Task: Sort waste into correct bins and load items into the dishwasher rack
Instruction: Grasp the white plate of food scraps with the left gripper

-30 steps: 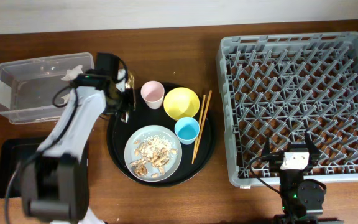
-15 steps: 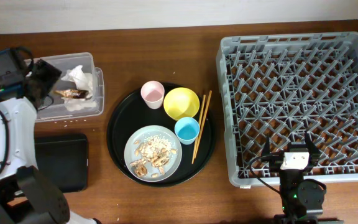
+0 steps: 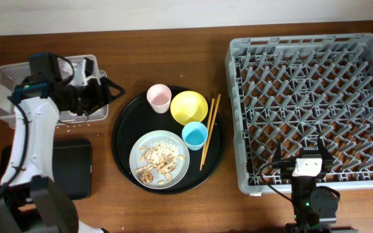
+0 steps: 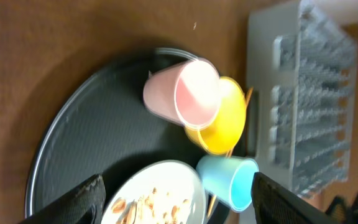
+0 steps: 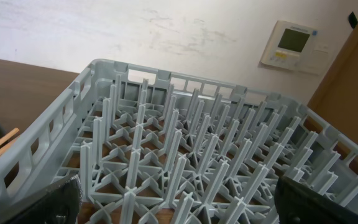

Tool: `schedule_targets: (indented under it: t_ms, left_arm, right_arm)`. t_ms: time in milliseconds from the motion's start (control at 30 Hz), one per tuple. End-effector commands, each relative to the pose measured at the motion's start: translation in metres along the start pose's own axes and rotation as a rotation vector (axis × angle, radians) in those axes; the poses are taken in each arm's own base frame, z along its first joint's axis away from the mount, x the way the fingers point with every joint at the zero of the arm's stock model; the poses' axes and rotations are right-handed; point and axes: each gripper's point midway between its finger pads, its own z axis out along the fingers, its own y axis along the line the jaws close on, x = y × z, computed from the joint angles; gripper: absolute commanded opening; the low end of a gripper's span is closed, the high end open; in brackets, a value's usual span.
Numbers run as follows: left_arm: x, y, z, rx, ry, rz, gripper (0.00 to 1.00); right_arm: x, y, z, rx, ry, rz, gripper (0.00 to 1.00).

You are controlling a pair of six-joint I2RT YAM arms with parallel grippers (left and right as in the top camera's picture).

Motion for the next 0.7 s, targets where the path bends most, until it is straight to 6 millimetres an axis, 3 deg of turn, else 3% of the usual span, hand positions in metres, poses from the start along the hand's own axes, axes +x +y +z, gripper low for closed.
schedule_targets:
  t_ms: [0, 67, 167, 200, 233, 267, 333, 500, 667]
  left_arm:
    - [0.025, -0.026, -0.023, -0.150, 0.001, 0.145, 0.75]
    - [0.067, -0.045, -0.012, -0.174, 0.147, 0.173, 0.75]
    - [0.148, -0.063, 0.019, -0.188, 0.408, 0.250, 0.75]
    - [0.173, -0.066, 0.031, -0.192, 0.475, 0.264, 0.71]
    - [0.202, -0.070, 0.045, -0.193, 0.538, 0.297, 0.56]
    - [0.221, -0.068, 0.056, -0.228, 0.561, 0.297, 0.49]
    - [0.265, -0.047, 0.083, -0.484, 0.506, 0.297, 0.48]
    - [0.268, -0.059, 0.103, -0.551, 0.331, 0.421, 0.48]
    - [0.250, -0.060, 0.108, -0.615, 0.204, 0.499, 0.47]
  right_arm:
    - [0.003, -0.001, 0.000, 0.012, 0.007, 0.000, 0.99]
    - [0.003, -0.001, 0.000, 0.012, 0.007, 0.000, 0.99]
    - [0.003, -0.001, 0.000, 0.012, 0.007, 0.000, 0.99]
    - [0.003, -0.001, 0.000, 0.012, 0.007, 0.000, 0.99]
    - [0.003, -0.001, 0.000, 0.012, 0.007, 0.000, 0.99]
    - [0.003, -0.001, 0.000, 0.012, 0.008, 0.000, 0.99]
    - [0.003, -0.001, 0.000, 0.012, 0.008, 0.000, 0.99]
    - [0.003, -0.001, 0.000, 0.012, 0.007, 0.000, 0.99]
    - [0.003, -0.001, 0.000, 0.012, 0.007, 0.000, 0.99]
